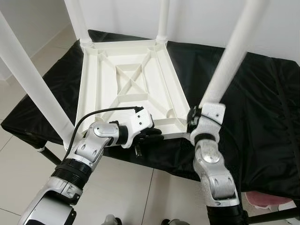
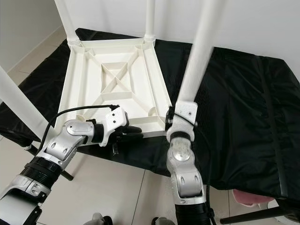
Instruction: Building children table
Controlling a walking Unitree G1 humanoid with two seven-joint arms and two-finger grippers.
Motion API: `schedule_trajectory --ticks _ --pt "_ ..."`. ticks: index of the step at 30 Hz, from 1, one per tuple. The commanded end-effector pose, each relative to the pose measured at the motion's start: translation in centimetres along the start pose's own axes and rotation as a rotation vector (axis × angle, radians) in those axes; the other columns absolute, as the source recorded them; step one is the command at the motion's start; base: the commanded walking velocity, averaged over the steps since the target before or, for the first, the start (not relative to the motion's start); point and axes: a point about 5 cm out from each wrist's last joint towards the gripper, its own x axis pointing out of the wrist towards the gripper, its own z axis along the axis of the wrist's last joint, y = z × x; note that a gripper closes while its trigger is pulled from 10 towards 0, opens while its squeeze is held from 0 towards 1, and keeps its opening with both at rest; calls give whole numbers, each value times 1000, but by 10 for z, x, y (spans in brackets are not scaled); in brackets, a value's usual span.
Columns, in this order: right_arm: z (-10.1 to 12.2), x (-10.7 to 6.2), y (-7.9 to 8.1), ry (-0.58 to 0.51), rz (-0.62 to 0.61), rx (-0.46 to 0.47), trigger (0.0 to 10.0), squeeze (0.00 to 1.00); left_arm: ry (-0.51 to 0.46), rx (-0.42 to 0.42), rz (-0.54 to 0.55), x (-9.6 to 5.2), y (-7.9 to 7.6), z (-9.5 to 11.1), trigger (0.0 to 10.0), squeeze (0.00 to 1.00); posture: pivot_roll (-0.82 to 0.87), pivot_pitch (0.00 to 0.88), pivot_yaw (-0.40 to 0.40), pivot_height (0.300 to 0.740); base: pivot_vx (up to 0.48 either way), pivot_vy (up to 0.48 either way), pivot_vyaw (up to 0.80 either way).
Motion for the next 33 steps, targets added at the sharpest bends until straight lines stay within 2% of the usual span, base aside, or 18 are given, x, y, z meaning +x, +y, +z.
schedule_trajectory --ticks 1,2,5,8,9,12,13,15,16,18,20,21,22,23,28,33 --pt "-6 0 1 22 51 14 10000 1000 32 -18 -56 0 -7 -9 10000 0 -73 145 27 740 0 0 0" --pt "0 1 1 -10 110 29 10000 0 34 -19 -58 -1 -8 -10 10000 0 -73 143 27 740 0 0 0" --pt "8 3 -1 -50 175 25 10000 0 38 -19 -61 -2 -9 -11 10000 0 -74 141 27 740 0 0 0" --pt "13 5 -5 -80 218 -10 10000 0 40 -19 -64 -3 -9 -12 10000 0 -73 140 28 740 0 0 0" --pt "17 6 -8 -99 266 -30 10000 0 42 -18 -66 -4 -9 -13 10000 0 -74 140 28 740 0 0 0" --pt "20 7 -11 -112 305 -50 10000 0 44 -18 -68 -4 -10 -13 10000 0 -74 139 29 740 0 0 0" --pt "23 8 -14 -118 352 -65 10000 0 47 -17 -73 -6 -11 -14 10000 0 -75 139 30 740 0 0 0" --pt "23 8 -14 -118 352 -65 10000 0 47 -17 -73 -6 -11 -14 10000 0 -75 139 30 740 0 0 0" --pt "24 8 -17 -114 425 -90 10000 0 52 -13 -87 -8 -13 -14 10000 0 -75 140 33 740 0 0 0" --pt "24 8 -17 -114 425 -90 10000 0 52 -13 -87 -8 -13 -14 10000 0 -75 140 33 740 0 0 0" --pt "23 1 -20 -89 607 -135 10000 0 75 10 -126 -18 -18 -17 10000 0 -70 144 34 740 0 0 0" --pt "23 1 -20 -89 607 -135 10000 0 75 10 -126 -18 -18 -17 10000 0 -70 144 34 740 0 0 0" --pt "20 -7 -21 -34 752 -92 10000 0 105 33 -153 -31 -22 -19 10000 0 -66 145 34 740 0 0 0" --pt "20 -7 -21 -34 752 -92 10000 0 105 33 -153 -31 -22 -19 10000 0 -66 145 34 740 0 0 0" --pt "18 -17 -20 4 921 -74 10000 0 139 47 -184 -48 -29 -22 10000 0 -52 144 28 740 0 0 0" --pt "18 -14 -18 3 951 -84 10000 0 147 45 -160 -49 -30 -23 10000 0 -42 142 21 740 0 0 0"
